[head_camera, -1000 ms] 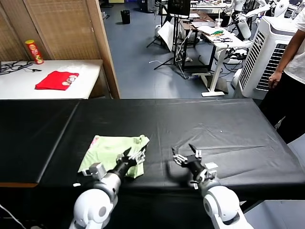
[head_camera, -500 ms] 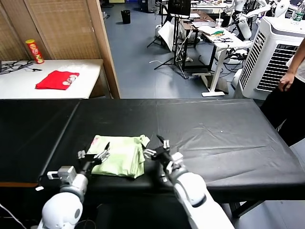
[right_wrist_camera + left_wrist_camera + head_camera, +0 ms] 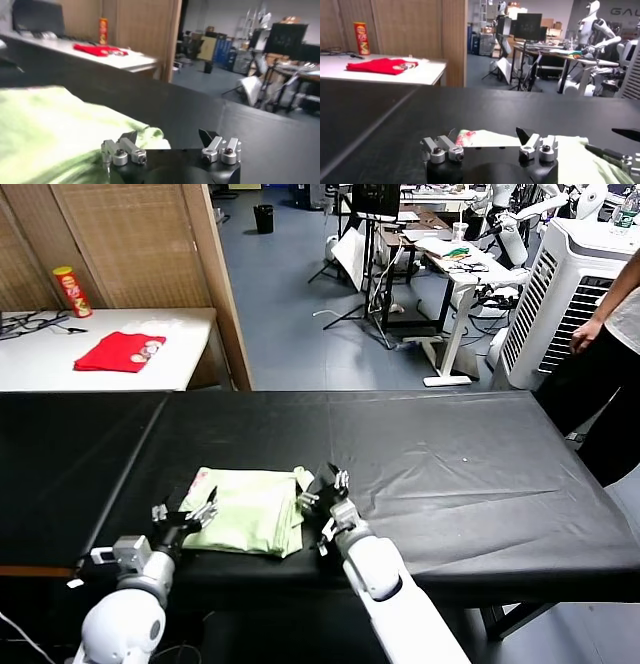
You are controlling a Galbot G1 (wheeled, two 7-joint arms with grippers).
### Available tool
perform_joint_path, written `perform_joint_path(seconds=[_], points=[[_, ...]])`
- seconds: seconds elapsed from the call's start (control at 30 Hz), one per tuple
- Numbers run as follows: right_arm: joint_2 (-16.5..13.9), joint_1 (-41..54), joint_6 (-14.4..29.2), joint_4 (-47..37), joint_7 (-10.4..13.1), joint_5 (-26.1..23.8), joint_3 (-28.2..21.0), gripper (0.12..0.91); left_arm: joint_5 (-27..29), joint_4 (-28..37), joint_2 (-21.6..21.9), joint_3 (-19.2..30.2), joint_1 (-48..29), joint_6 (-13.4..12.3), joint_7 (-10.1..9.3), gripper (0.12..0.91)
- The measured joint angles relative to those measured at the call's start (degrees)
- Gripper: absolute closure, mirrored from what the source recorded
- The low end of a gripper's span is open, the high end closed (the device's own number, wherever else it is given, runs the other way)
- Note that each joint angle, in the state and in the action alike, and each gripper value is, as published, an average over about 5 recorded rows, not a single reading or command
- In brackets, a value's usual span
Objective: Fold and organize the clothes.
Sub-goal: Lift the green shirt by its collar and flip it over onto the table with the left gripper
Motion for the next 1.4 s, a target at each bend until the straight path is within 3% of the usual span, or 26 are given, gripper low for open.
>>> perform_joint_path(seconds=[0.17, 0.33, 0.53, 0.87, 1.0, 1.27, 1.4], points=[[-0.9, -1.9, 0.1, 4.1, -0.3, 4.7, 1.7, 0.227, -6.4, 2.6, 1.1, -1.6, -1.4, -0.2, 1.76, 0.232], [-3.1, -5.4, 0.1, 10.9, -1.1, 9.6, 3.8, 0.227, -16.9, 6.1, 2.8, -3.5, -2.8, 1.6, 3.99, 0.232], [-5.2, -9.6, 0.6, 17.5, -1.7, 11.6, 5.9, 0.227, -24.5, 9.9, 4.6, -4.5, -3.9, 3.0, 6.51, 0.232], [-5.4, -12.6, 0.9, 21.0, -2.0, 11.7, 6.8, 0.227, -34.1, 14.3, 6.1, -5.4, -4.7, 4.1, 7.24, 0.244], [-5.5, -13.0, 0.9, 21.2, -2.0, 11.7, 7.0, 0.227, -37.2, 14.9, 6.1, -6.0, -4.5, 4.5, 7.2, 0.384], [-5.3, -13.7, 1.1, 21.5, -1.9, 11.3, 7.2, 0.227, -38.1, 14.9, 5.9, -5.9, -4.4, 4.9, 7.19, 0.828], [-5.2, -14.1, 1.3, 21.6, -1.9, 10.9, 7.5, 0.227, -36.7, 14.4, 5.7, -6.0, -4.1, 4.3, 5.96, 0.878]])
